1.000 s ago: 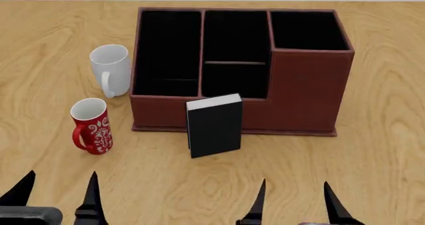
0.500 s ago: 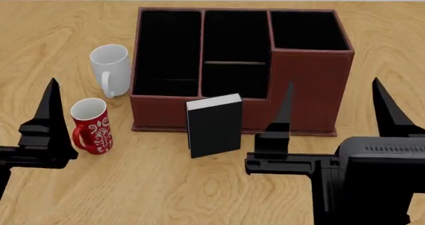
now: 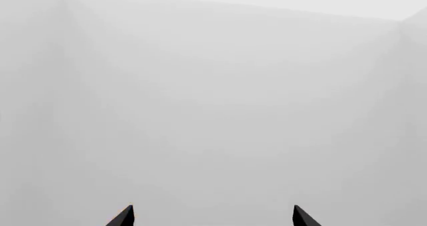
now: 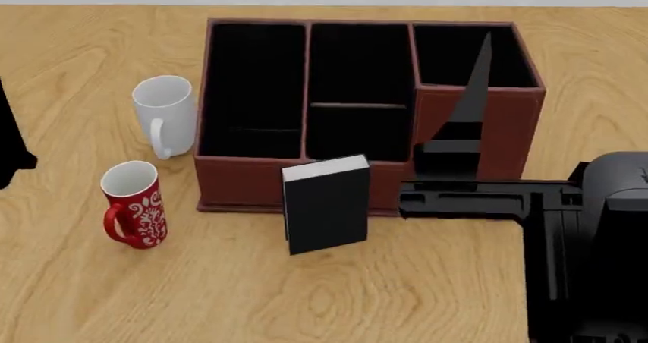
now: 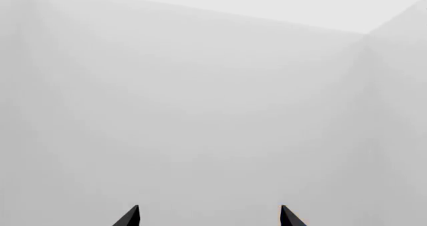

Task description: Pick up the book and place it in the right compartment of the caddy.

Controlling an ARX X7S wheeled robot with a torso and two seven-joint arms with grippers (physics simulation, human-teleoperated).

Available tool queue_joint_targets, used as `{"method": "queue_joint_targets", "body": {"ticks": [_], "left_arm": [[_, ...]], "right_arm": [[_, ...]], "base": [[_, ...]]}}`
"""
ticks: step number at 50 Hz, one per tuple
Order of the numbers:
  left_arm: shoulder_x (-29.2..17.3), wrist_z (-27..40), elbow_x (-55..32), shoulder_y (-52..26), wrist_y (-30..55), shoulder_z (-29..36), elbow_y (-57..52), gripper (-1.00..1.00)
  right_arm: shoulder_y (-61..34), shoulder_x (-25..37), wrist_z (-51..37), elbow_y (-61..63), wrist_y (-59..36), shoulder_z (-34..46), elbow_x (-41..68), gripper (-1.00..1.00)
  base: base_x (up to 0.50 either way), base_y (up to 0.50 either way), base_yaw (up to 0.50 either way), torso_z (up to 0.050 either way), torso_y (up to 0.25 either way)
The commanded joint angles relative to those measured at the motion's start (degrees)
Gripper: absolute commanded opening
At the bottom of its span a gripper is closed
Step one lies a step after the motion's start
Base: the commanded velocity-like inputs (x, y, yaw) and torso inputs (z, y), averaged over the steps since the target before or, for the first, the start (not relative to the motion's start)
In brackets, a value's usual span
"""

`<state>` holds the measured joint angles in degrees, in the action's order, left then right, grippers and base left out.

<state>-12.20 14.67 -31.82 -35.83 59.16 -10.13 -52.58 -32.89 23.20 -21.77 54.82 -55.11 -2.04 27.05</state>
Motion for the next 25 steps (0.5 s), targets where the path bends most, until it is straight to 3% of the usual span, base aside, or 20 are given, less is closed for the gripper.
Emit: {"method": "queue_joint_targets", "body": {"ticks": [1, 25], "left_arm": [[-0.39, 1.39, -2.35, -2.09, 2.62, -1.21, -2.17, 1.00], [-1.04, 2.90, -3.56, -1.86, 1.94, -0.70, -2.02, 1.00]], "right_arm": [[-1.21, 0.66, -1.23, 0.94, -1.16, -0.51, 1.85, 1.00], [0.16, 1.59, -2.28, -0.03, 1.17, 0.17, 3.35, 1.00]], "base": [[0.32, 0.00, 0.00, 0.000, 0.000], [0.33, 0.00, 0.00, 0.000, 0.000]]}}
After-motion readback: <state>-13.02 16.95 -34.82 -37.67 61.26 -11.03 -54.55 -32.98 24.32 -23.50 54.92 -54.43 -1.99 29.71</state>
